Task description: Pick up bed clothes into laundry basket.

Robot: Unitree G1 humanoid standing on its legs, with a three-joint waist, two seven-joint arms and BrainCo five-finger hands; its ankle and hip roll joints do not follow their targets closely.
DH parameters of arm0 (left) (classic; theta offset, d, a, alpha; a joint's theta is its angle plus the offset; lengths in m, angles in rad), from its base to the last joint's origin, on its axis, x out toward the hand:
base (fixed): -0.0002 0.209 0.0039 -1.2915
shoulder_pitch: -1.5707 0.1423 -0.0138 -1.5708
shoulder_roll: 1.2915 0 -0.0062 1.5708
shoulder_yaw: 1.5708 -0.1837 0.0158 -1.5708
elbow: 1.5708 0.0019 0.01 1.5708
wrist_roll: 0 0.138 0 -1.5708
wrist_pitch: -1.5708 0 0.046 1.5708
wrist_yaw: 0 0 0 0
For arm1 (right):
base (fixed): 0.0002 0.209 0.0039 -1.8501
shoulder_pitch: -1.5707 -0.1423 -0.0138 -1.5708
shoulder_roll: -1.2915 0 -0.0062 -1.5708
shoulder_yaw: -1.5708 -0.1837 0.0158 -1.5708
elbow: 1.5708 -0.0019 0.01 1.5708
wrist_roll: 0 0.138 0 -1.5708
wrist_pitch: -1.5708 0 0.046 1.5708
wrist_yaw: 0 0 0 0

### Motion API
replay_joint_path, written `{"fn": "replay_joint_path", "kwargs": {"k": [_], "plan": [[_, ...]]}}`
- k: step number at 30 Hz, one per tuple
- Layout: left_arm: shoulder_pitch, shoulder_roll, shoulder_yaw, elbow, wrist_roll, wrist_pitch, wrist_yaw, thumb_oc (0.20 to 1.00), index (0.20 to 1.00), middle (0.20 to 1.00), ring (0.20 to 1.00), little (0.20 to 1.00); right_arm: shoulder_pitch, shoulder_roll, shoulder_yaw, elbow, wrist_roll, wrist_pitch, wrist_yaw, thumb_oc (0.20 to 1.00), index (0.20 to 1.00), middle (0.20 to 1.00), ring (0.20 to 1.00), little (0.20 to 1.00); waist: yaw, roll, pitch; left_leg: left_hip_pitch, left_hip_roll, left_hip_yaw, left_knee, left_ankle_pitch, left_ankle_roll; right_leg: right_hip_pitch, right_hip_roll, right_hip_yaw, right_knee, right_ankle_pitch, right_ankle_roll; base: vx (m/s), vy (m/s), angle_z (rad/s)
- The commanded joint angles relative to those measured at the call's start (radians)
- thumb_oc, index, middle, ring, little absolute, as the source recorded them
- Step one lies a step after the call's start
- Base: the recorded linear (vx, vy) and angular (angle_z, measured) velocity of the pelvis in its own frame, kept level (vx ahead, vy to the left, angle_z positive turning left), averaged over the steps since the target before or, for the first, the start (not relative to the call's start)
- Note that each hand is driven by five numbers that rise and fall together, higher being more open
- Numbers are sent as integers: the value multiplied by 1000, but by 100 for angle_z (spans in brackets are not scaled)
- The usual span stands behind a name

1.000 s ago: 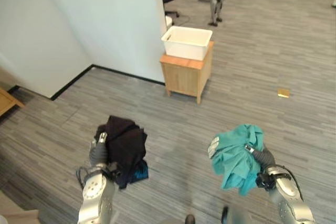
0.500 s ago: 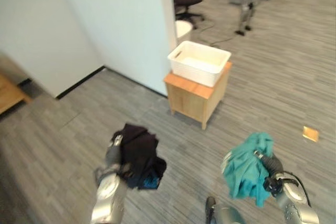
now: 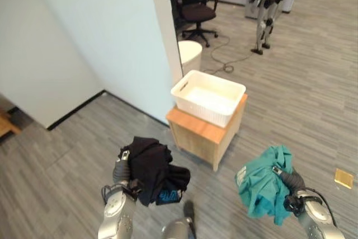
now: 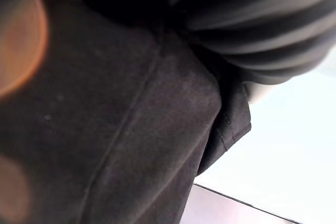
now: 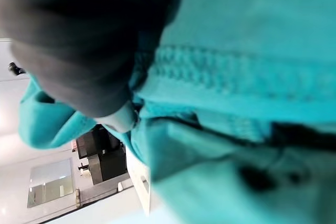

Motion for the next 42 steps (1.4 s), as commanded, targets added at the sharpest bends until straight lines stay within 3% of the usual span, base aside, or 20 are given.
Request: {"fn": "replay_joint_path", "kwargs": {"k": [1, 3, 6, 8, 9, 10, 11, 12, 15, 16, 20, 23, 24, 27, 34, 38, 42], "plan": [[-63, 83, 46, -118, 60, -65, -3, 200, 200, 200, 200, 200, -71, 11, -57, -89, -25, -83, -2, 200, 200, 200, 200, 200, 33, -18, 12, 53, 67, -32, 7, -26, -115, -230, -189, 30, 165, 296, 76, 166, 279, -2], [-70, 116, 43, -138, 88, -56, -9, 200, 200, 200, 200, 200, -87, 17, -69, -87, -46, -83, -8, 200, 200, 200, 200, 200, 4, 6, 51, 129, 61, -43, -13, -59, -82, -343, -206, 48, 389, 406, 85, 201, 306, 1], [-67, 132, 45, -146, 100, -53, -22, 200, 200, 200, 200, 200, -84, 5, -88, -80, -88, -76, -15, 200, 200, 200, 200, 200, -7, 7, 58, 162, 53, -68, -21, -81, -76, -391, -215, 56, 413, 394, 72, 211, 91, 55], [-49, 139, 71, -158, 93, -58, -34, 200, 200, 200, 200, 200, -117, -68, -196, -119, -222, -105, -93, 200, 200, 200, 200, 200, -23, -2, 62, 218, 46, -98, -49, -110, -94, -456, -241, 37, 252, 385, 69, 259, -53, 62], [-49, 138, 71, -159, 93, -58, -34, 200, 200, 200, 200, 200, -117, -68, -197, -121, -224, -104, -94, 200, 200, 200, 200, 200, -24, 1, 62, 216, 48, -100, -50, -105, -94, -453, -238, 33, 243, 392, 68, 302, -129, 34], [-41, 141, 79, -150, 92, -65, -34, 200, 200, 200, 200, 200, -165, -138, -272, -128, -346, -136, -180, 200, 200, 200, 200, 200, -26, -21, 62, 244, 38, -121, -63, -128, -108, -449, -236, 9, 56, 406, 87, 280, -116, 40], [-44, 151, 74, -136, 106, -67, -33, 200, 200, 200, 200, 200, -206, -192, -311, -121, -394, -139, -223, 200, 200, 200, 200, 200, -26, -28, 65, 254, 38, -134, -72, -135, -108, -428, -217, 8, -8, 399, 91, 322, -147, 42], [-41, 155, 74, -149, 109, -66, -32, 200, 200, 200, 200, 200, -235, -237, -349, -133, -431, -130, -253, 200, 200, 200, 200, 200, -18, -41, 60, 248, 30, -153, -62, -136, -106, -394, -216, 30, -19, 419, 110, 149, -65, 31], [-23, 133, 73, -137, 92, -64, -30, 200, 200, 200, 200, 200, -307, -264, -365, -108, -315, -150, -266, 200, 200, 200, 200, 200, 3, -58, 39, 254, 29, -158, -80, -133, -108, -364, -211, 23, -53, 403, 103, 89, -42, 62], [-6, 126, 64, -128, 76, -62, -28, 200, 200, 200, 200, 200, -388, -276, -340, -80, -118, -186, -239, 200, 200, 200, 200, 200, 25, -69, 23, 251, 29, -164, -87, -126, -114, -343, -200, 17, -79, 397, 100, 130, -69, 22], [40, 125, 67, -127, 49, -49, -28, 200, 200, 200, 200, 200, -495, -365, -259, -31, 66, -186, -150, 200, 200, 200, 200, 200, 59, -80, 4, 244, 35, -176, -90, -123, -126, -302, -185, -7, -126, 369, 88, 81, -62, 10], [77, 123, 45, -135, 4, -37, -46, 200, 200, 200, 200, 200, -623, -461, -126, 39, 52, -143, -114, 200, 200, 200, 200, 200, 96, -97, 0, 233, 46, -193, -91, -117, -137, -280, -171, -30, -150, 350, 81, 42, -71, 23], [78, 119, 49, -136, 3, -37, -47, 200, 200, 200, 200, 200, -635, -464, -116, 47, 54, -145, -113, 200, 200, 200, 200, 200, 91, -94, 1, 233, 46, -194, -91, -117, -137, -279, -171, -31, -151, 350, 81, 25, -38, 18], [83, 104, 6, -120, -131, -35, -67, 200, 200, 200, 200, 200, -848, -529, 43, 191, 27, -118, -129, 200, 200, 200, 200, 200, 126, -115, 3, 223, 53, -211, -91, -113, -142, -264, -161, -48, -168, 344, 76, 21, -43, 12], [90, 164, -29, -100, -35, -15, -57, 200, 200, 200, 200, 200, -1201, -531, 218, 469, 50, -94, -193, 200, 200, 200, 200, 200, 160, -134, 16, 205, 61, -226, -99, -102, -147, -269, -146, -53, -180, 346, 71, -1, -14, 7], [97, 172, -43, -63, -57, 4, -57, 200, 200, 200, 200, 200, -1346, -449, 271, 633, 95, -68, -219, 200, 200, 200, 200, 200, 179, -145, 27, 191, 63, -233, -105, -94, -148, -279, -138, -51, -185, 351, 69, -14, 0, 2], [99, 177, -33, -34, -59, 12, -52, 200, 200, 200, 200, 200, -1384, -380, 332, 642, 43, -37, -199, 200, 200, 200, 200, 200, 191, -155, 45, 176, 62, -239, -106, -88, -147, -291, -134, -51, -182, 354, 66, -21, -1, 4]]}}
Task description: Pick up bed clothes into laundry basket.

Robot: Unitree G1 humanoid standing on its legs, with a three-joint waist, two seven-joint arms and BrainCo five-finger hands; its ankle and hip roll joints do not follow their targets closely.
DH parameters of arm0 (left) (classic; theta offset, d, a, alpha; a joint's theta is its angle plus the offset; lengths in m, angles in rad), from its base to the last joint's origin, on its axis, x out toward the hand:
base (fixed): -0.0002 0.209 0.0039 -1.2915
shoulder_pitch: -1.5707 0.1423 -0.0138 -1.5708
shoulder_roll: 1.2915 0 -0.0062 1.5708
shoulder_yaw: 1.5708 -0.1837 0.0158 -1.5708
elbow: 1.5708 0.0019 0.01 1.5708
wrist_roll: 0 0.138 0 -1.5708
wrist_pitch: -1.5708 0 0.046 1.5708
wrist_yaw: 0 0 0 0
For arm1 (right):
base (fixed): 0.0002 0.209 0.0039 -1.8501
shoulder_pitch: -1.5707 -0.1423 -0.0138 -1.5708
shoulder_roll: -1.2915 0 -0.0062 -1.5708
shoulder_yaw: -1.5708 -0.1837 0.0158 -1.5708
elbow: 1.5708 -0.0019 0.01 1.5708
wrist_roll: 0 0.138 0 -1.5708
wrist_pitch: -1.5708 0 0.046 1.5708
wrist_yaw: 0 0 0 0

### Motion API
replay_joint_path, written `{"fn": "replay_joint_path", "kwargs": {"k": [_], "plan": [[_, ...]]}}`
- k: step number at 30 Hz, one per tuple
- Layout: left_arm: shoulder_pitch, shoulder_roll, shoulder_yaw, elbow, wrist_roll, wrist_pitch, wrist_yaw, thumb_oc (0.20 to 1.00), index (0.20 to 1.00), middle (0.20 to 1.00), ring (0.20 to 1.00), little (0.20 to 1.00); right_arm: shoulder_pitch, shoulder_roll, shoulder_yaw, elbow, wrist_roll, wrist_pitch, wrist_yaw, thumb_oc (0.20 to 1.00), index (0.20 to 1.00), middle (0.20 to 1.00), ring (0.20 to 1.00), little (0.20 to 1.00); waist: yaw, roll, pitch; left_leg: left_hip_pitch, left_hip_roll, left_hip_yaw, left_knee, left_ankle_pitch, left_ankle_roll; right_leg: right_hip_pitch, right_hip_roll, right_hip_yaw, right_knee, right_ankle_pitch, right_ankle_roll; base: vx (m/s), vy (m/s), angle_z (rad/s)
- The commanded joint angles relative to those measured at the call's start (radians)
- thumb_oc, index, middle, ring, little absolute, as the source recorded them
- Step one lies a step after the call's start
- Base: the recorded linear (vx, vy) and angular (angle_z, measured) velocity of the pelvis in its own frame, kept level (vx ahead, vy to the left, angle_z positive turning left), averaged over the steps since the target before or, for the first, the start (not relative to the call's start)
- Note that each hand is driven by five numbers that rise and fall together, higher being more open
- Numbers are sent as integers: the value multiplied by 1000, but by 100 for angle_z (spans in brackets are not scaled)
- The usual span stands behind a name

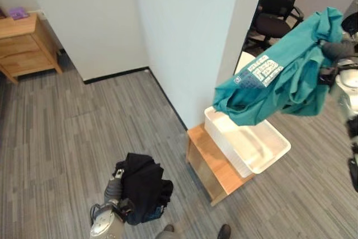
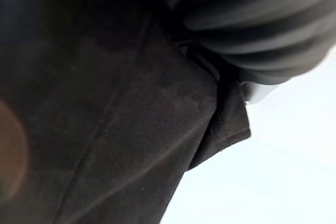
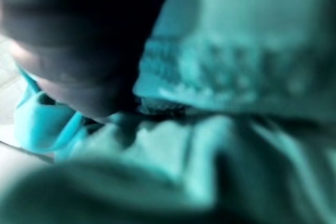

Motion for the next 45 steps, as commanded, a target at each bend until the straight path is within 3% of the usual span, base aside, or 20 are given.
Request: {"fn": "replay_joint_path", "kwargs": {"k": [1, 9, 16, 20, 27, 30, 36, 37, 42, 45], "plan": [[-38, 66, 17, -71, 22, -30, -11, 200, 200, 200, 200, 200, -132, -19, 84, -47, -30, -12, 5, 200, 200, 200, 200, 200, 22, -34, 21, -43, -9, 19, 7, 47, 18, 65, -22, 31, 45, -48, 54, -23, 1, 7], [-20, 68, 13, -75, 27, -29, -28, 200, 200, 200, 200, 200, -63, 60, 132, -89, -180, 15, 41, 200, 200, 200, 200, 200, 39, -46, 56, -85, -9, 6, 11, 56, 18, 38, -17, 21, 38, -44, 51, -39, -9, 1], [-52, 92, -16, -57, 34, -43, -38, 200, 200, 200, 200, 200, -18, 112, 135, 113, -292, 7, 29, 200, 200, 200, 200, 200, 68, -36, 112, -155, -15, -20, 17, 75, 16, -9, -16, 2, 32, -34, 49, -59, -6, 11], [-91, 102, -43, -52, 40, -57, -43, 200, 200, 200, 200, 200, 42, 133, 126, 263, -358, 10, 30, 200, 200, 200, 200, 200, 90, -14, 159, -214, -23, -43, 23, 90, 15, -50, -20, -20, 30, -28, 49, -66, -4, 17], [-103, 100, -55, -34, 40, -67, -31, 200, 200, 200, 200, 200, 64, 88, 74, 345, -356, 9, -10, 200, 200, 200, 200, 200, 92, 14, 200, -262, -26, -52, 30, 99, 13, -90, -21, -30, 23, -21, 48, -40, 16, 10], [-118, 99, -71, -30, 42, -75, -27, 200, 200, 200, 200, 200, 77, 47, 100, 306, -393, -2, -4, 200, 200, 200, 200, 200, 84, 17, 209, -272, -24, -50, 25, 103, 12, -106, -23, -25, 23, -18, 49, 0, 0, 0], [-149, 100, -108, -41, 41, -85, -35, 200, 200, 200, 200, 200, 65, 52, 174, 243, -441, -5, 33, 200, 200, 200, 200, 200, 72, 12, 214, -277, -23, -47, 23, 103, 12, -124, -20, -12, 24, -15, 48, -3, 4, -2], [-155, 99, -109, -46, 35, -88, -35, 200, 200, 200, 200, 200, 62, 53, 198, 203, -443, -8, 50, 1000, 1000, 1000, 1000, 1000, 69, 10, 211, -273, -23, -45, 20, 103, 11, -124, -21, -6, 24, -16, 48, 0, 0, 0], [-144, 92, -81, -38, 31, -89, -30, 200, 200, 200, 200, 200, 127, 32, 179, 23, -363, -22, 85, 1000, 1000, 1000, 1000, 1000, 55, 4, 200, -259, -24, -44, 17, 98, 11, -117, -20, 4, 24, -20, 48, 33, 8, -7], [-121, 85, -38, 1, 39, -85, -26, 200, 200, 200, 200, 200, 279, -24, 124, -207, -313, -39, 142, 1000, 1000, 1000, 1000, 1000, 33, -3, 177, -233, -25, -38, 9, 90, 13, -102, -20, 15, 23, -25, 50, 68, 27, -12]]}}
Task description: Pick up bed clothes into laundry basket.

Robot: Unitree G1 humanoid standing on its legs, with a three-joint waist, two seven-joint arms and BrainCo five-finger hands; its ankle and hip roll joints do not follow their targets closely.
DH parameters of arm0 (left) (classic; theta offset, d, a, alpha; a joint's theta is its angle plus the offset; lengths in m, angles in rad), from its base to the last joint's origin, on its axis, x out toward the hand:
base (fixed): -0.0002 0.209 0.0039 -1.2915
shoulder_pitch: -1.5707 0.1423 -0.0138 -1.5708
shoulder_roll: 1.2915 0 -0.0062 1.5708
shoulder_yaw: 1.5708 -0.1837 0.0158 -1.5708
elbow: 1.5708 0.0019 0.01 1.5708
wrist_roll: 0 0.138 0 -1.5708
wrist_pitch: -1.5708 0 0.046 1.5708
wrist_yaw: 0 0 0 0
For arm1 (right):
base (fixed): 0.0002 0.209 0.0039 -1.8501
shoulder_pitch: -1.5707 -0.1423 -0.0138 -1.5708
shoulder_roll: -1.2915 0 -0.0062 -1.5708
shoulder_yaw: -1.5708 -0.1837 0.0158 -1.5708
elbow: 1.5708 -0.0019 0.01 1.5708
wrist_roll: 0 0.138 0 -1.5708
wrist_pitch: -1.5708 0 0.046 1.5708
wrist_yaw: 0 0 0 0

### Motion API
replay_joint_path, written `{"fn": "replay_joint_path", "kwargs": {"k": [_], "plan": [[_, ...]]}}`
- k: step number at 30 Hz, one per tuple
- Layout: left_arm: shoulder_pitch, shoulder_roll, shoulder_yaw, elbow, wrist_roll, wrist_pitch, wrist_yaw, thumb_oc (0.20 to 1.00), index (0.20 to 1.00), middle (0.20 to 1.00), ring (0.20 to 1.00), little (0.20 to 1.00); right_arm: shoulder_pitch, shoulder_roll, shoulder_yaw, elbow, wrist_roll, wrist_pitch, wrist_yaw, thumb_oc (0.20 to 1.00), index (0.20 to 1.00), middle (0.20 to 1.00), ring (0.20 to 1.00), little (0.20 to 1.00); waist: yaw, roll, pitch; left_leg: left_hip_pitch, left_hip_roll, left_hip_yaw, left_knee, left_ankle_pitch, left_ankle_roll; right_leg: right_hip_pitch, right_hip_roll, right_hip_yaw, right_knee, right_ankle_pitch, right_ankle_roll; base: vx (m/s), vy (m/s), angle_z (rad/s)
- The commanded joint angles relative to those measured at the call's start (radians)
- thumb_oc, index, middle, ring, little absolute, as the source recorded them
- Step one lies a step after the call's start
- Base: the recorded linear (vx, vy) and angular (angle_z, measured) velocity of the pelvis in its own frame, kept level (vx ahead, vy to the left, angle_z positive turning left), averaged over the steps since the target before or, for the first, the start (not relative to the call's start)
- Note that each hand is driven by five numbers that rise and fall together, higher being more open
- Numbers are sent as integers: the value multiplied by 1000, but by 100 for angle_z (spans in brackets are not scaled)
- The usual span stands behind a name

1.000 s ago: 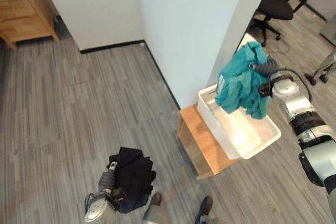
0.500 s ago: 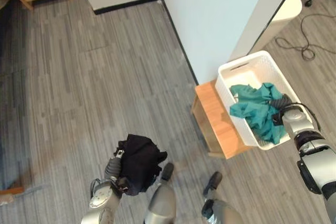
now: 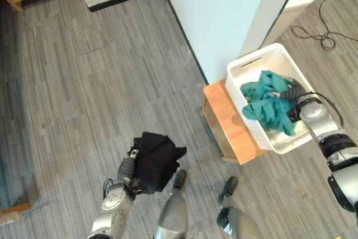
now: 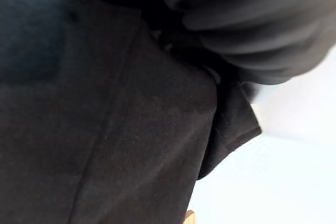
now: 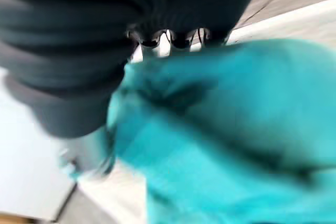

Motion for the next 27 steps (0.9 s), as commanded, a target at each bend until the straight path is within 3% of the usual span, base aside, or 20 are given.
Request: {"fn": "replay_joint_path", "kwargs": {"k": [1, 10, 15, 23, 27], "plan": [[60, 38, 71, -31, 19, -65, -4, 200, 200, 200, 200, 200, 101, -118, -14, -148, 87, -60, 58, 1000, 1000, 1000, 1000, 1000, -24, -53, -71, -23, -26, 19, -44, 74, 34, 51, -27, 66, 23, -44, 71, 65, 19, -1], [62, 24, 100, -13, 33, -57, -5, 200, 200, 200, 200, 200, 369, -168, -330, -332, 138, -107, 11, 1000, 1000, 1000, 1000, 1000, -83, -28, -141, 49, -26, 45, -63, 53, 36, 96, -32, 90, 17, -55, 80, 67, 32, -13], [60, 8, 122, 2, 39, -46, 4, 200, 200, 200, 200, 200, 454, -189, -511, -416, 154, -132, -46, 1000, 1000, 1000, 1000, 1000, -138, 13, -196, 95, -27, 77, -71, 40, 35, 116, -35, 115, 13, -57, 87, 54, 24, -18], [43, 31, 158, -14, 65, -49, 35, 200, 200, 200, 200, 200, 485, -139, -611, -548, 173, -150, -86, 1000, 1000, 1000, 1000, 1000, -198, 77, -239, 130, -31, 121, -71, 32, 33, 126, -40, 156, 15, -61, 86, 12, 5, -15], [-24, 142, 189, -87, 122, -65, 20, 200, 200, 200, 200, 200, 551, -111, -615, -610, 132, -139, -52, 1000, 1000, 1000, 1000, 1000, -246, 121, -260, 145, -34, 146, -71, 31, 30, 129, -42, 183, 16, -64, 85, 9, -3, -19]]}}
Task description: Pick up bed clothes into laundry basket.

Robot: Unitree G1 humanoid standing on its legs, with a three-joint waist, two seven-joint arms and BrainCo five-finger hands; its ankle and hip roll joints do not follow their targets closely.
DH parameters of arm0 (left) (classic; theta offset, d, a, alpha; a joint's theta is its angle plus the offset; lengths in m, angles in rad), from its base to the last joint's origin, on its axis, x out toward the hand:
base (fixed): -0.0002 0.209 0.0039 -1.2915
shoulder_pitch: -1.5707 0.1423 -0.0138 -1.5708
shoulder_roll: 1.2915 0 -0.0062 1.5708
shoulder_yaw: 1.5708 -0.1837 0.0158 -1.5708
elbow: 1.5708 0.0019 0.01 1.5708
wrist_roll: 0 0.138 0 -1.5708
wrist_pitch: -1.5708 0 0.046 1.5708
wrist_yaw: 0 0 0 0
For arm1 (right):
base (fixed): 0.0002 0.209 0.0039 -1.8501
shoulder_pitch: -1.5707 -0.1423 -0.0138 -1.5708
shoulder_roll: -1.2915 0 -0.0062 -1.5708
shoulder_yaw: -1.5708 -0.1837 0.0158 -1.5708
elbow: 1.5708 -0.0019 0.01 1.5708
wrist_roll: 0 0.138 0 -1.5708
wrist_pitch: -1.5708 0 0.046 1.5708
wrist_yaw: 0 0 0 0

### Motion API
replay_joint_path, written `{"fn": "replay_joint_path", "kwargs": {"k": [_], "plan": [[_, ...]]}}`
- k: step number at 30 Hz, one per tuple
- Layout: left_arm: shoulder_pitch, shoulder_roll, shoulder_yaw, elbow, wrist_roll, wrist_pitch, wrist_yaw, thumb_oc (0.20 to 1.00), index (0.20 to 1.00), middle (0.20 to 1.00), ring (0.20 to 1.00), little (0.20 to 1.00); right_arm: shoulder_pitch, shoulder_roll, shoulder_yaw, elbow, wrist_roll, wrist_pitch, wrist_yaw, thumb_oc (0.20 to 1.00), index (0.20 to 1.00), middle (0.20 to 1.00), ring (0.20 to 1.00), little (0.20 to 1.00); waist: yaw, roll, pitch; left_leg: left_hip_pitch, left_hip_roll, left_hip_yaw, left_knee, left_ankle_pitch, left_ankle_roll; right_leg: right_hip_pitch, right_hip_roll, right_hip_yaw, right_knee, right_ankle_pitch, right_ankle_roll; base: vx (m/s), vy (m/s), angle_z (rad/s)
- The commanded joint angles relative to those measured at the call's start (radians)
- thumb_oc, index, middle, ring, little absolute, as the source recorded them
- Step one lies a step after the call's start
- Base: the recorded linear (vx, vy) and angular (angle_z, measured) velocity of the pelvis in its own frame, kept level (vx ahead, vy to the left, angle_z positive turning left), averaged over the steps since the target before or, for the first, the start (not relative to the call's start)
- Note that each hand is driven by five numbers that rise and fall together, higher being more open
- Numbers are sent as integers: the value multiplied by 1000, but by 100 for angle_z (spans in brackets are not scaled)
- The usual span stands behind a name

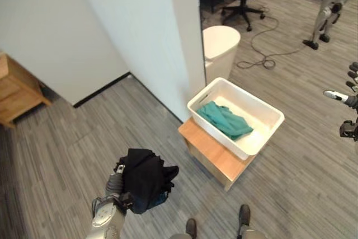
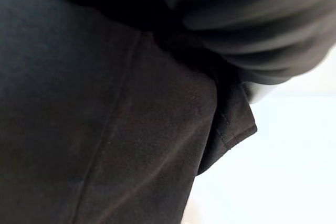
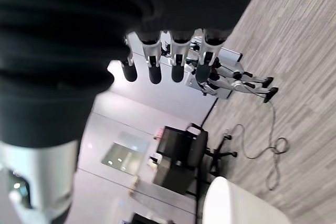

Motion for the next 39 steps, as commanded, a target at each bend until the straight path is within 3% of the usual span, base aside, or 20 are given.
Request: {"fn": "replay_joint_path", "kwargs": {"k": [1, 4, 5, 7, 11, 14, 19, 20, 21, 24, 27, 28, 33, 39], "plan": [[-88, 147, 75, -83, 61, -80, -9, 200, 200, 200, 200, 200, -6, 3, -27, -63, -23, -47, 13, 1000, 1000, 1000, 1000, 1000, -11, -57, -17, -17, -32, 6, 5, 34, 12, 81, -40, 41, 17, -64, 64, 0, -2, -11], [-206, 298, 55, -152, 66, -85, -62, 200, 200, 200, 200, 200, 82, 60, -34, -87, -54, -39, 31, 1000, 1000, 1000, 1000, 1000, -47, -23, -26, -8, -32, 18, 5, 35, 10, 86, -38, 51, 18, -66, 63, -3, -15, -13], [-210, 303, 52, -149, 65, -85, -63, 200, 200, 200, 200, 200, 85, 65, -38, -89, -55, -39, 31, 1000, 1000, 1000, 1000, 1000, -45, -27, -26, -7, -32, 17, 5, 34, 10, 88, -38, 50, 18, -67, 63, -8, -12, -10], [-319, 439, 32, -158, 66, -91, -87, 200, 200, 200, 200, 200, 183, 161, -45, -74, -4, -29, 56, 1000, 1000, 1000, 1000, 1000, -74, -8, -29, 2, -34, 24, 5, 34, 8, 94, -36, 58, 20, -68, 64, -2, -8, -8], [-421, 551, -2, -164, 66, -97, -103, 200, 200, 200, 200, 200, 257, 214, -57, -50, 6, -19, 70, 1000, 1000, 1000, 1000, 1000, -88, -5, -34, 8, -34, 27, 5, 33, 7, 100, -36, 61, 20, -69, 67, 0, 0, 0], [-626, 704, -108, -126, 59, -122, -122, 200, 200, 200, 200, 200, 355, 302, -43, 47, 44, -12, 83, 1000, 1000, 1000, 1000, 1000, -124, 8, -43, 17, -35, 42, 5, 30, 3, 103, -36, 70, 22, -64, 76, 4, -3, -6], [-842, 771, -259, -34, 37, -122, -108, 200, 200, 200, 200, 200, 375, 351, -2, 91, 111, -8, 94, 1000, 1000, 1000, 1000, 1000, -144, 9, -42, 16, -34, 52, 5, 32, 1, 94, -37, 77, 21, -53, 85, -12, 5, -11], [-1029, 788, -403, 43, 13, -114, -109, 200, 200, 200, 200, 200, 374, 364, 24, 96, 140, -1, 102, 1000, 1000, 1000, 1000, 1000, -151, 4, -38, 11, -33, 54, 5, 34, 1, 87, -36, 77, 21, -46, 90, -26, 9, -5], [-1040, 787, -413, 47, 12, -114, -110, 200, 200, 200, 200, 200, 375, 367, 22, 96, 140, -1, 102, 1000, 1000, 1000, 1000, 1000, -148, 2, -38, 11, -34, 54, 5, 34, 1, 87, -36, 77, 21, -46, 90, -31, 17, 1], [-1295, 785, -602, 176, 11, -97, -126, 200, 200, 200, 200, 200, 402, 372, 59, 91, 161, 18, 138, 1000, 1000, 1000, 1000, 1000, -157, -17, -36, 5, -31, 65, 5, 36, 1, 76, -35, 77, 18, -34, 100, -5, 1, -1], [-1358, 780, -655, 196, 22, -96, -134, 200, 200, 200, 200, 200, 406, 377, 61, 98, 167, 21, 142, 1000, 1000, 1000, 1000, 1000, -158, -24, -37, 5, -30, 65, 5, 35, 1, 74, -34, 79, 18, -33, 102, 0, 6, -1], [-1477, 759, -738, 259, 53, -93, -131, 200, 200, 200, 200, 200, 401, 382, 70, 112, 186, 24, 145, 1000, 1000, 1000, 1000, 1000, -163, -43, -36, 1, -25, 71, 5, 36, 1, 66, -30, 85, 16, -29, 106, -4, 9, -4], [-1596, 703, -832, 368, 106, -79, -134, 200, 200, 200, 200, 200, 406, 392, 94, 120, 194, 28, 148, 1000, 1000, 1000, 1000, 1000, -170, -81, -35, -5, -19, 86, 5, 34, 0, 54, -24, 102, 16, -27, 110, -9, 0, -13], [-1611, 652, -865, 421, 198, -71, -155, 200, 200, 200, 200, 200, 415, 399, 119, 92, 203, 30, 174, 1000, 1000, 1000, 1000, 1000, -189, -88, -30, -9, -19, 98, 5, 29, -1, 39, -25, 118, 16, -24, 110, -2, 21, -9]]}}
